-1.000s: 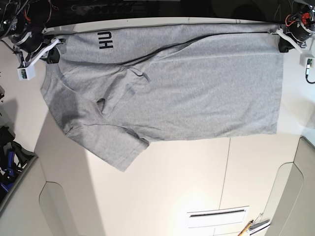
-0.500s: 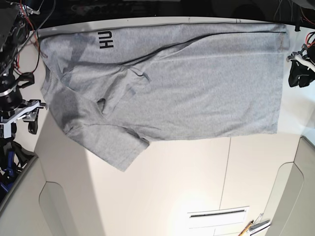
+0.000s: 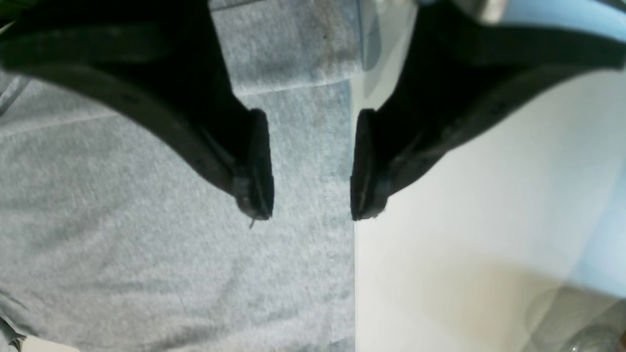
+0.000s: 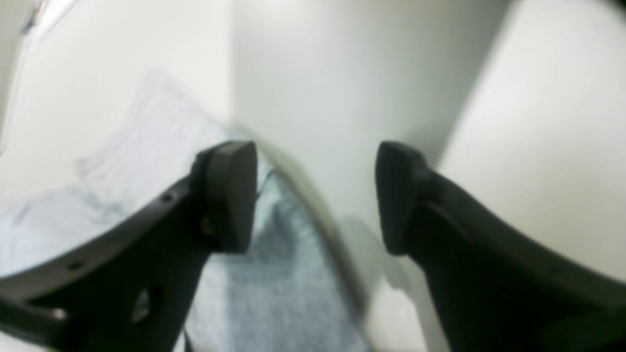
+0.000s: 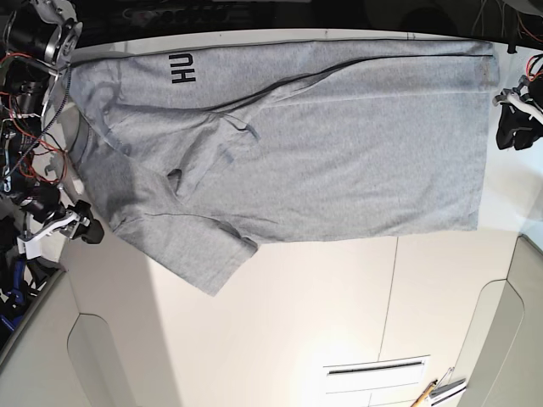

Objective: Fold the T-shirt properly
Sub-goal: 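Move both grippers to the opposite side edge of the shirt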

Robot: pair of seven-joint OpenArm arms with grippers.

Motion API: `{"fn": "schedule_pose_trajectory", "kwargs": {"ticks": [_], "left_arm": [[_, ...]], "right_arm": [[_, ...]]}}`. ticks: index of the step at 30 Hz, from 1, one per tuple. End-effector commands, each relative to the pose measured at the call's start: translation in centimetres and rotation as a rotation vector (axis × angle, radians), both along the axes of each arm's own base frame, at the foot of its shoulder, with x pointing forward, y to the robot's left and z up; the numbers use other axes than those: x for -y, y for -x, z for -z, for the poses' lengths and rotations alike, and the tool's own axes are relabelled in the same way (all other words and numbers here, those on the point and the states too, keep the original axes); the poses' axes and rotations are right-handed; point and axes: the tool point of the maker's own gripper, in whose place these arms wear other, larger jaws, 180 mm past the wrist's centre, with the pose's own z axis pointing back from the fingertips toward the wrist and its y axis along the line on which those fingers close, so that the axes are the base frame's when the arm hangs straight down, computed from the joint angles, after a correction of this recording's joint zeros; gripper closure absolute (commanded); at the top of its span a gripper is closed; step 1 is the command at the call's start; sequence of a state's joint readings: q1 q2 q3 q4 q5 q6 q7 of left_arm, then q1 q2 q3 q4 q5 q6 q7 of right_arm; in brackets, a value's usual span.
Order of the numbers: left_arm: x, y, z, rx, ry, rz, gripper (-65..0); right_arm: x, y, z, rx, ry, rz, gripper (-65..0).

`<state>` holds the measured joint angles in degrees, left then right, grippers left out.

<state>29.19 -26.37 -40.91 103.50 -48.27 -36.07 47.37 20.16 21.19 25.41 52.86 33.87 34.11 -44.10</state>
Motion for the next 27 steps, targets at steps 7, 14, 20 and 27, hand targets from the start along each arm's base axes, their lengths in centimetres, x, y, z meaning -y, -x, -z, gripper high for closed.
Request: {"fn": "schedule_pose_trajectory", "kwargs": {"ticks": [7,14,20,27], "left_arm": [[-0.1,-0.9,-1.5,0.051,-0.015,0.021,-29.3],[-1.2,-1.3,-1.4,0.061,-0.019,-0.039,-29.3],[-4.7,-4.5,-0.2,0.117,0.047,-0.164,-29.3],[-8.4,-10.5,2.3,0.141,0.196,-0.288,-34.9]], "right_arm": [[-4.5,0.0,1.9,-0.062,0.107,-0.182,-37.5],[-5.6,0.3,2.7,-0.086,0.136,-0.227,0.0],[-5.2,0.4,2.9,-0.100,0.168,-0.230,0.0],[-5.2,0.4,3.0,-0.101,0.168,-0.230,0.0]]}}
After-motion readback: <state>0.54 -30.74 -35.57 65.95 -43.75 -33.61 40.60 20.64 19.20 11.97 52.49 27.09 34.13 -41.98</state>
